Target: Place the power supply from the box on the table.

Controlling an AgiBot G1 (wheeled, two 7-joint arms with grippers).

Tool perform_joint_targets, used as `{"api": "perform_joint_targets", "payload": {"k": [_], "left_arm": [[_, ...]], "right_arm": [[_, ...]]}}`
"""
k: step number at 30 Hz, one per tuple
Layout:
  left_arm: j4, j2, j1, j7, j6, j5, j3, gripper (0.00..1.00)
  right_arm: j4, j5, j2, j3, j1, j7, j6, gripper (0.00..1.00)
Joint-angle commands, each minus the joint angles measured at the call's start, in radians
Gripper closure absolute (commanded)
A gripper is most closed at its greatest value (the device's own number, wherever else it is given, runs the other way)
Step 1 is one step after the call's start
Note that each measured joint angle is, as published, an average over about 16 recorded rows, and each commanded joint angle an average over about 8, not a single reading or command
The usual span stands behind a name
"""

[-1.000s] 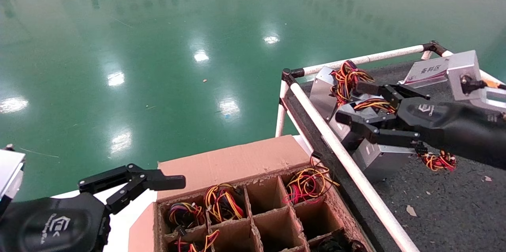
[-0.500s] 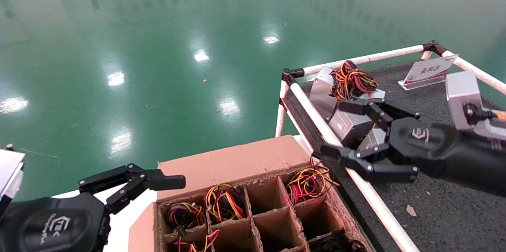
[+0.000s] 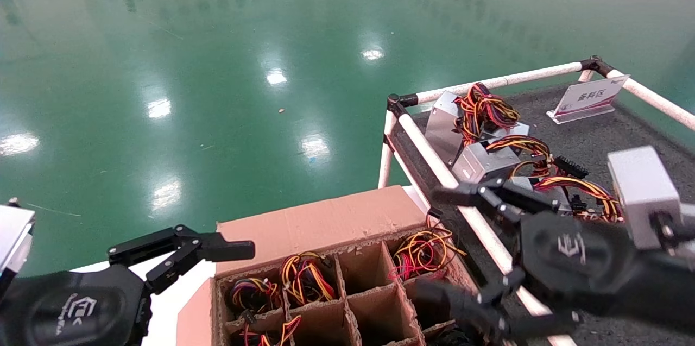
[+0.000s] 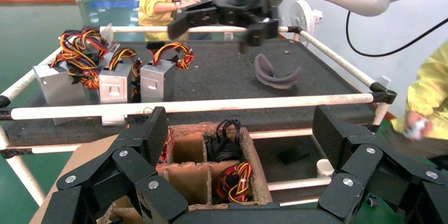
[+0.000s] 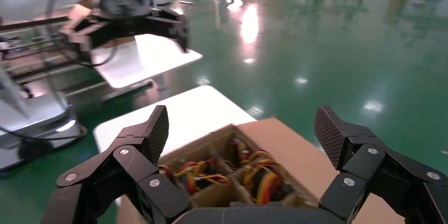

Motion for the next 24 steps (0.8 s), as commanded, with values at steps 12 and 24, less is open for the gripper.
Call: {"api": "perform_joint_targets", "payload": {"k": [12,24], "left_arm": [[0.000,0.000,0.000,0.000,0.000,0.000,0.000,0.00],[0.000,0.000,0.000,0.000,0.000,0.000,0.000,0.00]], "right_arm": [[0.171,0.068,0.034,0.008,-0.096,0.035,-0.010,0.00],[0.162,0.066,0.033,0.008,-0.092,0.034,-0.009,0.00]]}}
